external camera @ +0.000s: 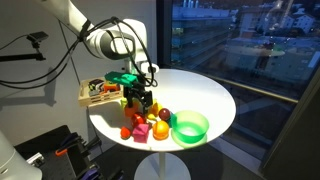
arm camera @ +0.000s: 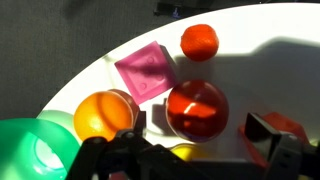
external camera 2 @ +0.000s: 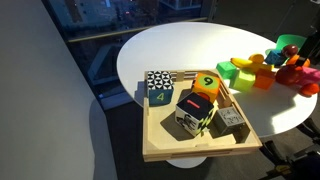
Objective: Put the toy apple on the tray
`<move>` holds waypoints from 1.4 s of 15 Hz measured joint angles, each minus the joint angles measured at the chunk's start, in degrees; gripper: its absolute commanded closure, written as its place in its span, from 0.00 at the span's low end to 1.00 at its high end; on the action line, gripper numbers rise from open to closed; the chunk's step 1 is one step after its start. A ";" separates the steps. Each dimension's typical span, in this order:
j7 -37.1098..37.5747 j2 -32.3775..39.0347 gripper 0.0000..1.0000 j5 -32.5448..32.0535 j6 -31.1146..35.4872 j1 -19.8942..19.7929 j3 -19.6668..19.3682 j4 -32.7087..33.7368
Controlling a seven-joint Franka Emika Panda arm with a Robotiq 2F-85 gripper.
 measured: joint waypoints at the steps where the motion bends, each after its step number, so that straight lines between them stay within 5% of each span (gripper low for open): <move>1: 0.01 0.09 0.00 0.00 0.00 0.01 0.00 0.00; 21: -5.63 3.31 0.00 2.17 7.12 0.37 0.05 -1.57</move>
